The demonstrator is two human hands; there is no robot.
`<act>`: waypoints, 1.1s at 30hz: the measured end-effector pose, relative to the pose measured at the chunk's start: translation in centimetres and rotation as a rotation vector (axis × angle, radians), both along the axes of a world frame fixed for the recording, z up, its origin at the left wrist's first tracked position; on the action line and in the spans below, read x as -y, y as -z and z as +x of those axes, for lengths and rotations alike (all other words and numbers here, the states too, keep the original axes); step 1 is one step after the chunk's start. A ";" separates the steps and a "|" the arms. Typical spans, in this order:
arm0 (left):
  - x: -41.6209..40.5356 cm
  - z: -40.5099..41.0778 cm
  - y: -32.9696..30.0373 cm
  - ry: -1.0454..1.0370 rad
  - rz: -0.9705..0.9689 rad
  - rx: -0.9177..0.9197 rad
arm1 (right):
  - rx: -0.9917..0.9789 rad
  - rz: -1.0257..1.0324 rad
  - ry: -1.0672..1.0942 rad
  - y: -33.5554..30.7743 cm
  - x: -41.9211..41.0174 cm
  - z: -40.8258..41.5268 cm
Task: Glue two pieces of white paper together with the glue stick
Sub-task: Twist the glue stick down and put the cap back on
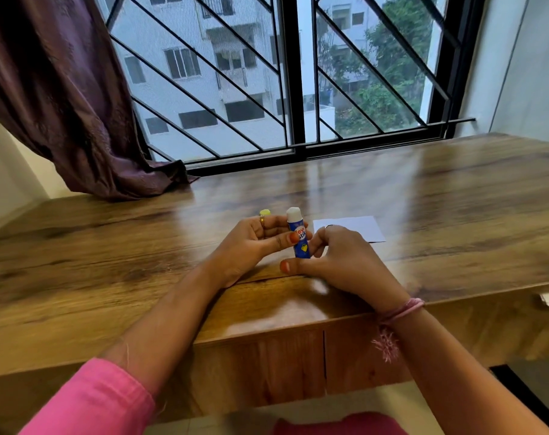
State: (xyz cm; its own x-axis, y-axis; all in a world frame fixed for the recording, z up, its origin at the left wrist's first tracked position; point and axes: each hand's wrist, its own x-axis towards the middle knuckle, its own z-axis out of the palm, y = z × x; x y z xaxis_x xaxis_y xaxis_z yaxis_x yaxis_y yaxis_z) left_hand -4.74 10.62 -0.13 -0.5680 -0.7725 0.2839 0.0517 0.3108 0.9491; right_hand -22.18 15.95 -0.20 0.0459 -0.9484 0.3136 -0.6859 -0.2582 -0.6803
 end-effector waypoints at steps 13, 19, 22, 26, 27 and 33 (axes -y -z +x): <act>0.1 0.1 -0.1 0.024 0.038 -0.026 | -0.004 0.022 -0.020 0.0 0.2 -0.1; 0.3 0.2 0.0 -0.005 0.031 -0.005 | -0.056 0.106 -0.173 -0.2 0.2 -0.6; 0.2 0.0 -0.1 -0.011 0.028 -0.002 | 0.097 0.120 -0.150 -0.2 0.3 -0.9; -0.1 -0.2 -0.2 -0.020 0.032 -0.027 | 0.059 0.070 -0.022 0.0 0.4 -0.4; -0.1 -0.2 -0.3 -0.025 0.036 -0.033 | 0.037 0.042 -0.002 0.0 0.4 -0.2; 0.1 0.1 -0.3 -0.017 0.032 -0.033 | -0.018 0.041 -0.101 0.2 0.5 -0.2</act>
